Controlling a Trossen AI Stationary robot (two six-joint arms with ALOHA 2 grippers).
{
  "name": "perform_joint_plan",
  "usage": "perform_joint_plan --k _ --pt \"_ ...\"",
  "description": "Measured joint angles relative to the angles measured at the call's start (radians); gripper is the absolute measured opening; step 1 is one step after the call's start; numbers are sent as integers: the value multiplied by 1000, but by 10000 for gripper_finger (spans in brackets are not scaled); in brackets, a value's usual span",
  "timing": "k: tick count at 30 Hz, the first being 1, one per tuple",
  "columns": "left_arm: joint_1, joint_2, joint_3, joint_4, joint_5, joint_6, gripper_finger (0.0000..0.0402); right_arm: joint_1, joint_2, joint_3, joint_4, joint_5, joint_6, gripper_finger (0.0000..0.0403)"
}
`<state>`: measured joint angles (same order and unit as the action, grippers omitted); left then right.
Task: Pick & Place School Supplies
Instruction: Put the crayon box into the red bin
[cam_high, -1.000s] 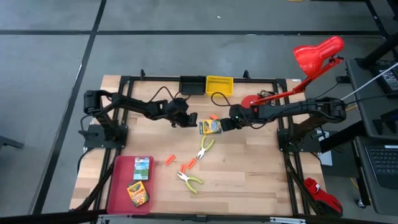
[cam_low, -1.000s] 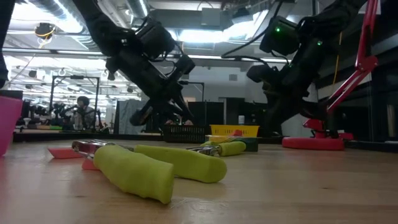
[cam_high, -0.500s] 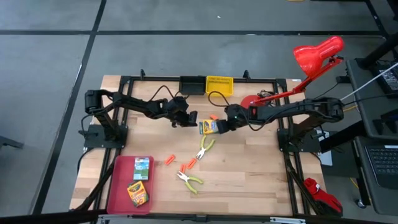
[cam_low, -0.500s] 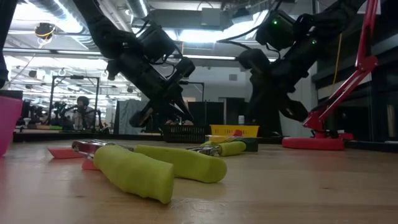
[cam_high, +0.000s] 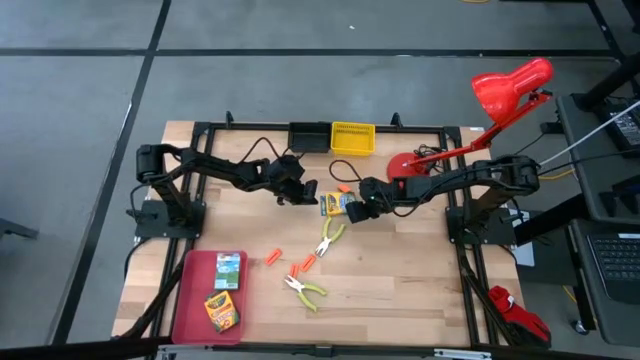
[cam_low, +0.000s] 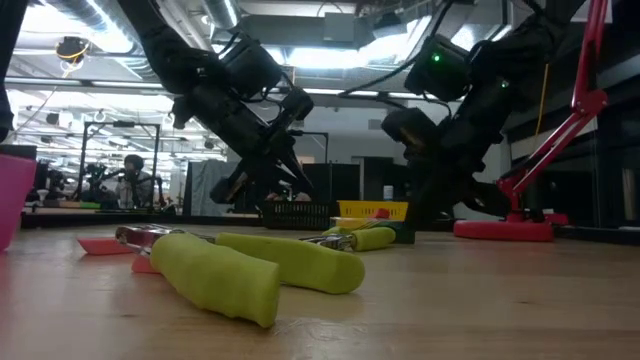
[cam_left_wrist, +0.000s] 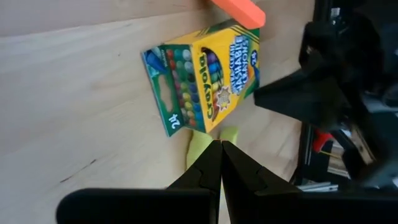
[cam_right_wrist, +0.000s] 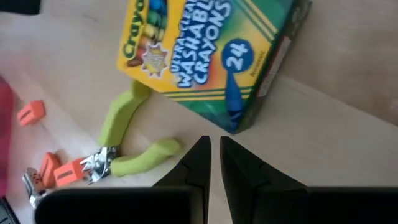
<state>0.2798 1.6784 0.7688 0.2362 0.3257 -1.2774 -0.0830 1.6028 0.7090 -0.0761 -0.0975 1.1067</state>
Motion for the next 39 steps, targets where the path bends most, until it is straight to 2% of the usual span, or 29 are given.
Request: perform_joint_plan --k 9,22,27,30,34,39 --pt "-3 -45 -1 -3 -8 51 4 13 -31 1 39 71 18 39" --pt "-3 -47 -1 -5 -8 52 4 -11 -30 0 -17 135 42 39" --pt "-3 -47 -1 -5 -7 52 4 -36 -30 -1 -65 135 38 39" --pt "-3 -47 -1 -5 -6 52 4 -41 -30 -5 -54 137 37 39" --pt "-3 -47 -1 -5 -5 52 4 -36 -30 -5 46 138 36 39" --pt "-3 -47 -1 -5 -1 52 4 -39 -30 -5 34 135 37 39"
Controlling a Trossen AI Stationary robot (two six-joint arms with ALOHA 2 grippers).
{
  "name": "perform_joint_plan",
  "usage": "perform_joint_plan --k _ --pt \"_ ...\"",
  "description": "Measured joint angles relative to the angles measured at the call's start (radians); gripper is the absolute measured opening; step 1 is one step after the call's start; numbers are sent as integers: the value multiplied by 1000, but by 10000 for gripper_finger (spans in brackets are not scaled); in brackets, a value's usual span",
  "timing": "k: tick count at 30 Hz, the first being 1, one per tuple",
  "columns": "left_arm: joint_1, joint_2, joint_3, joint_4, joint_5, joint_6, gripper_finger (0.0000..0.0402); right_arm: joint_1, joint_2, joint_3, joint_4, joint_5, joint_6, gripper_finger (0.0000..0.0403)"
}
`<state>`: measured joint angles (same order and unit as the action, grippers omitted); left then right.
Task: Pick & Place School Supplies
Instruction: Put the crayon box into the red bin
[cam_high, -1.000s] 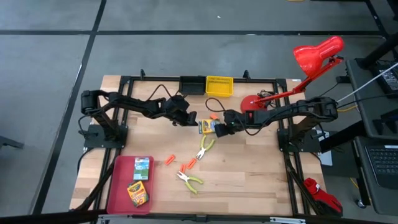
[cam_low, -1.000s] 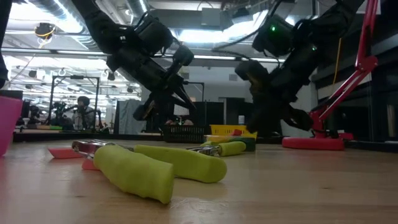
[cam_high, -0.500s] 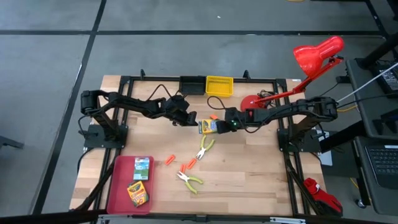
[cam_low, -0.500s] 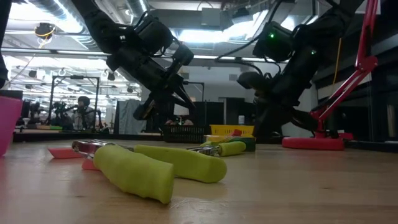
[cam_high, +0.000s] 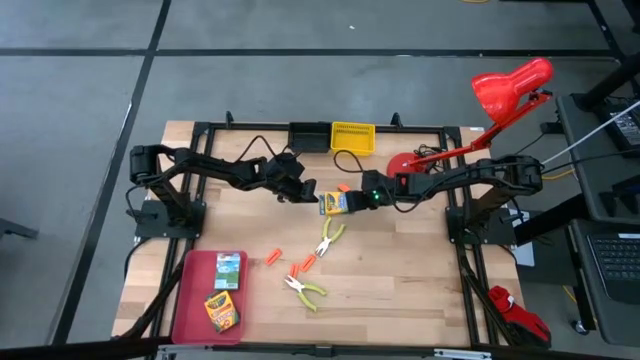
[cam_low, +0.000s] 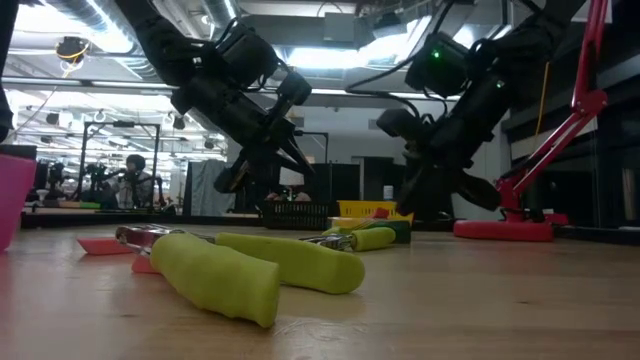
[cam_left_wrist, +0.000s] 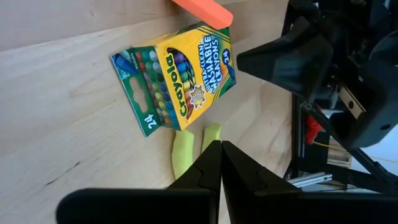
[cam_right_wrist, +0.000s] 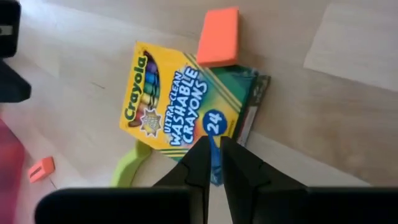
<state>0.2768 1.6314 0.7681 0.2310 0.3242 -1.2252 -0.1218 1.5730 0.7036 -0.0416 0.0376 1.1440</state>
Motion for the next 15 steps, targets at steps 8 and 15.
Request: perform_joint_plan --k 8,15 --pt "0 0 0 -2 10 -1 4 -10 33 0 4 -20 -4 39" --pt "0 0 0 -7 11 -10 4 -10 56 4 -5 -25 5 39"
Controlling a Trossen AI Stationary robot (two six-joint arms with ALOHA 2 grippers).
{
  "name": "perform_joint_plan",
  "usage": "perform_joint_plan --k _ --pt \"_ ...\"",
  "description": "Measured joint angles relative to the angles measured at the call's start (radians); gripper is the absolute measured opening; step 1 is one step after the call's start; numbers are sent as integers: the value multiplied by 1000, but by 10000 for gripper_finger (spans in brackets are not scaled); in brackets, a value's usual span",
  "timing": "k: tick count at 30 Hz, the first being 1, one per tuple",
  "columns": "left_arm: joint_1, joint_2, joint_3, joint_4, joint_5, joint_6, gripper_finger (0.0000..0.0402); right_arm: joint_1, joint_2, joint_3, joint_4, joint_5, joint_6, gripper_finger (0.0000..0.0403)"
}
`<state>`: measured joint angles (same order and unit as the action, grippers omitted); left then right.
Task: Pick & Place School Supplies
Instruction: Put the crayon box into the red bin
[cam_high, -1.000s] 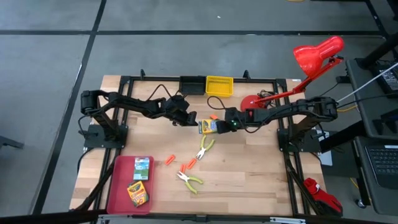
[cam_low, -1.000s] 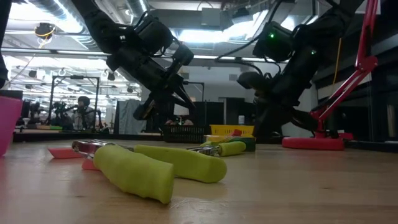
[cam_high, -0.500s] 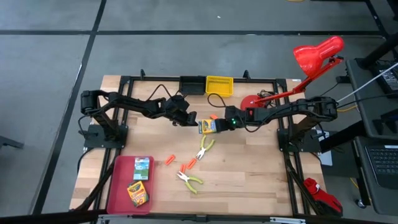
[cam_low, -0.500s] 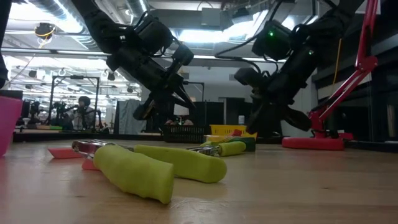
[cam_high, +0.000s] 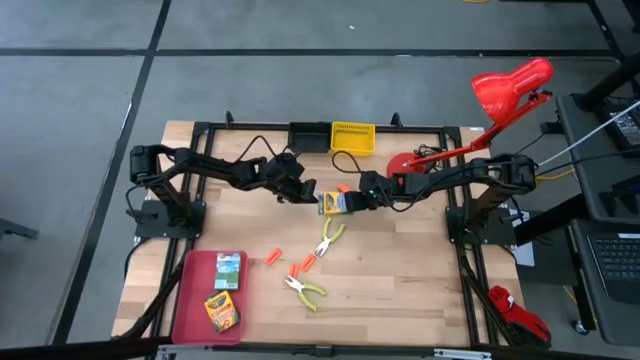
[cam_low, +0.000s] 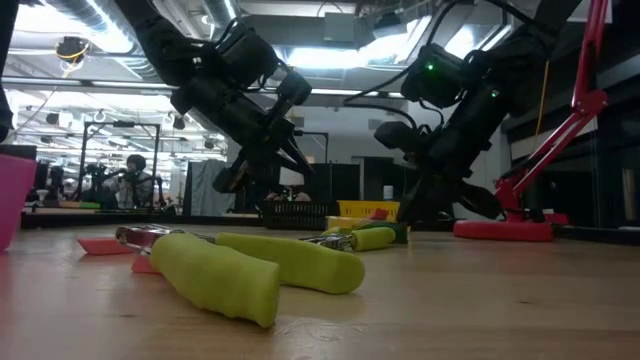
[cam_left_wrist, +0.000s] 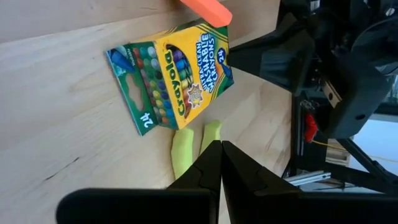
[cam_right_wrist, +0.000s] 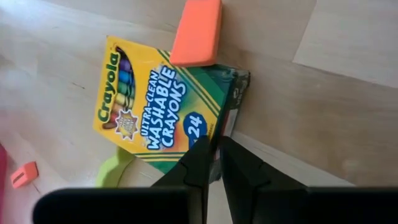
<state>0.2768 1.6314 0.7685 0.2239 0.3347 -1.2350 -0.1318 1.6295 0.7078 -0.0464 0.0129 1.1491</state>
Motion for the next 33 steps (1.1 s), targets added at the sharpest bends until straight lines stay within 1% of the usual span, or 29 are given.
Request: perform_joint_plan --k 9,12,15,19,22,24,26,29,31,33 --pt "0 0 0 -77 23 31 4 0 1 -2 -89 8 -5 39" --pt "0 0 0 -55 31 49 4 1 5 -4 -101 5 -7 38" --pt "0 0 0 0 53 52 6 1 5 -5 -100 2 -8 38" --pt "1 0 0 62 60 36 24 1 5 -5 -97 2 -8 38" --pt "13 0 1 124 69 28 45 1 5 -5 -96 3 -8 38" --pt "27 0 19 136 89 40 61 1 5 -5 -95 3 -8 38" --pt "42 1 49 139 113 93 74 3 5 -5 -93 2 -8 38" --pt "55 1 114 118 125 223 86 8 5 -5 -92 2 -8 38" --pt "59 1 168 51 111 318 87 15 5 -5 -91 5 -7 38" --pt "60 1 229 -65 89 410 86 23 5 -5 -88 5 -3 38"
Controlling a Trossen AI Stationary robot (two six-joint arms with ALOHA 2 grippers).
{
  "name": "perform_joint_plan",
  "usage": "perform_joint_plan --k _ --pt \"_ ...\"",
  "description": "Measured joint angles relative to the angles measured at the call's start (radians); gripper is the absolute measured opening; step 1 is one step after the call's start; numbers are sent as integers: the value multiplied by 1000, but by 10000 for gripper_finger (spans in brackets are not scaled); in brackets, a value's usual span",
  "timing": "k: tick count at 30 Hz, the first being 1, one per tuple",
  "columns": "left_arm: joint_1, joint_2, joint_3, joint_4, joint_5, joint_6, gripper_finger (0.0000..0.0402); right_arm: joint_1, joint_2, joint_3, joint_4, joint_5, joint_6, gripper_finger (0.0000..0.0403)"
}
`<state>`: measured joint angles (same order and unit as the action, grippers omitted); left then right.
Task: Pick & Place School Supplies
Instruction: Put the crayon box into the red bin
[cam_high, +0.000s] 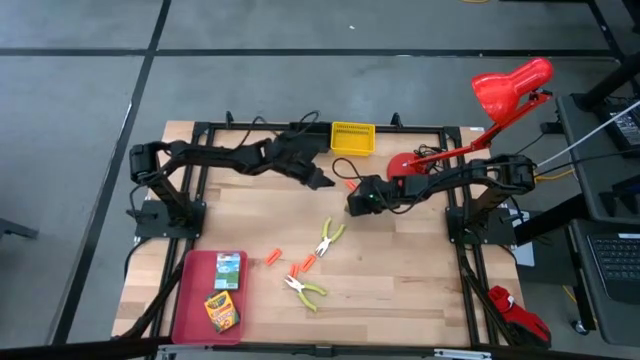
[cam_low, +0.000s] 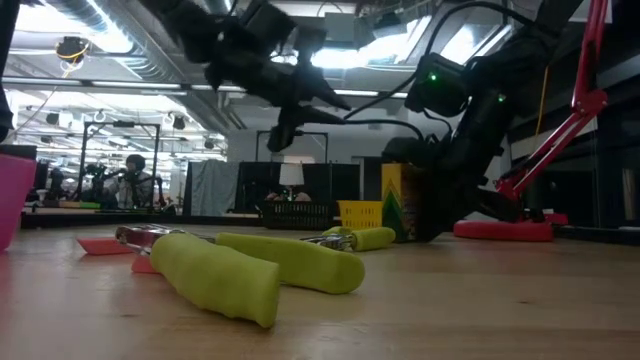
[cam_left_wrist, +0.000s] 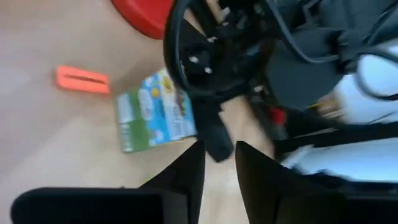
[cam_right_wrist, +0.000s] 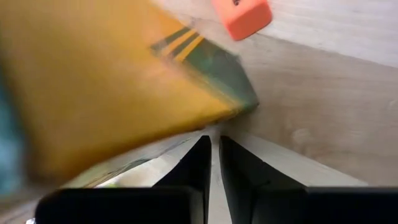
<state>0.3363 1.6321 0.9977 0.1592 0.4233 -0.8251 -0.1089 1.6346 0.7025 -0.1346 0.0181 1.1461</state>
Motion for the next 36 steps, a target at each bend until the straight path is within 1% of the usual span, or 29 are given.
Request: perform_joint_plan --k 4,6,8,13,17,21,25,30,34,36 --pt "-1 0 116 -267 -112 155 80 21 0 0 2 -8 21 38" --pt "-4 0 160 -357 -164 203 78 29 0 0 3 -10 26 38" --pt "-8 0 184 -399 -194 236 77 36 0 0 3 -11 35 38" --pt "-16 1 185 -412 -217 223 82 59 -8 0 3 12 41 38" --pt "-15 1 185 -441 -222 239 83 108 -50 0 -4 69 51 38" --pt "-14 1 185 -457 -223 254 80 159 -80 0 -62 115 96 38" --pt "-13 1 185 -447 -230 257 80 216 -95 0 -100 125 143 39" --pt "-29 1 185 -410 -221 308 80 331 -118 0 -116 169 220 39" --pt "-68 1 185 -354 -225 426 79 448 -128 0 -130 185 265 39" --pt "-100 1 185 -335 -271 485 80 509 -128 0 -151 186 310 39"
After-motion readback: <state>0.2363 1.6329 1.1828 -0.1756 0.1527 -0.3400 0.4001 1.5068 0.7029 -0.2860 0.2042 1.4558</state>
